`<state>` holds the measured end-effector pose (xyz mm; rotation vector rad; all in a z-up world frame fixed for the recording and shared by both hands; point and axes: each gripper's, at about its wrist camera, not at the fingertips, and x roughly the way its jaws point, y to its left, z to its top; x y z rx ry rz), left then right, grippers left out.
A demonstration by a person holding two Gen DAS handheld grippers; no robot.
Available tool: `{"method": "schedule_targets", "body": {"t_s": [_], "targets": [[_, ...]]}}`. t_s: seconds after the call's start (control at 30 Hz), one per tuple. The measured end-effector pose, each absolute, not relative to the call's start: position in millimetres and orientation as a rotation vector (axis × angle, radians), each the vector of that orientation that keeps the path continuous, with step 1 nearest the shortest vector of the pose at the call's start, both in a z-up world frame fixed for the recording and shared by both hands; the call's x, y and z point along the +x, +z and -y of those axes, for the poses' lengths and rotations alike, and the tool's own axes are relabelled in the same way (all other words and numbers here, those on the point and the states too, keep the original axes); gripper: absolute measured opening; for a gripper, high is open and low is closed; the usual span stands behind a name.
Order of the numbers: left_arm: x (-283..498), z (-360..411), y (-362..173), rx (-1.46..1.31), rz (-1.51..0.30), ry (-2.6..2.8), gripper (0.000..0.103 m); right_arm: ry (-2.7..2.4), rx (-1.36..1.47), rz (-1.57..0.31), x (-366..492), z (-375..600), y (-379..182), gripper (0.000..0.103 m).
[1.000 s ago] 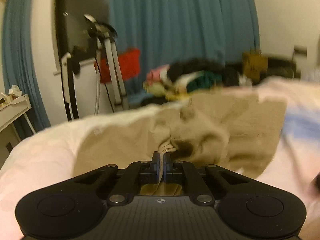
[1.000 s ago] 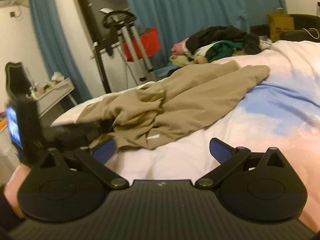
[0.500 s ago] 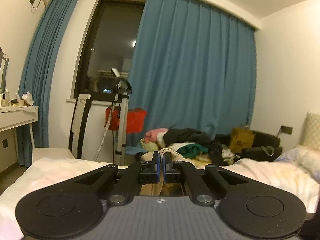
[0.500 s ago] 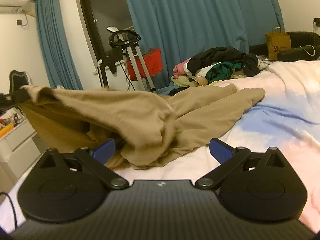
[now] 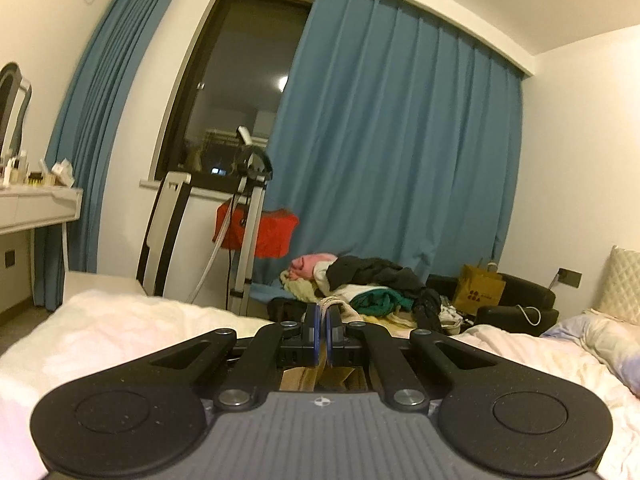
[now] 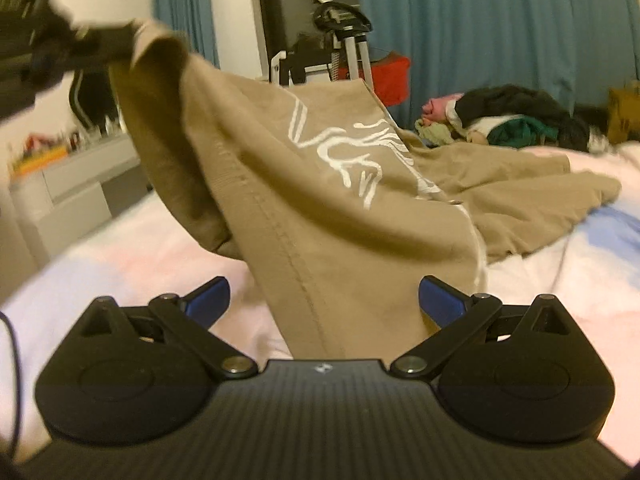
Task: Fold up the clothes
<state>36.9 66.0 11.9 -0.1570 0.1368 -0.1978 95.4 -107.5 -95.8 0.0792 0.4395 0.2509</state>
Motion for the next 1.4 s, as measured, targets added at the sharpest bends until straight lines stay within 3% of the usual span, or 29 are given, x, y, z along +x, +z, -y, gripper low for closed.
{"method": "schedule_targets", "body": {"t_s": [0.33, 0.7, 0.87, 1.03, 1.17, 1.3, 1.4], "targets": [[61, -72, -5, -0.225, -0.204, -0.200, 0.003, -0.148, 0.435, -0.359, 102, 203, -76, 0.103], [39, -70, 9, -0.284, -0.102, -0.229, 0.003, -0.282, 0.484, -0.541, 97, 224, -103, 0.103], [35, -79, 16, -0.333, -0.080, -0.236, 0.003, -0.349, 0.385, -0.356, 67, 229, -68, 0.103], [32, -79, 21, -0.338, -0.055, -0.278, 0.003, -0.455, 0.112, -0.072, 25, 220, -23, 0.103], [35, -79, 20, -0.347, -0.071, -0.284, 0.003, -0.419, 0.132, -0.245, 43, 237, -34, 0.103], [47, -77, 11, -0.318, -0.153, -0.252, 0.003, -0.377, 0.294, -0.523, 72, 254, -85, 0.103], [64, -76, -3, -0.281, -0.264, -0.191, 0.003, -0.388, 0.294, -0.526, 77, 252, -89, 0.103]]}}
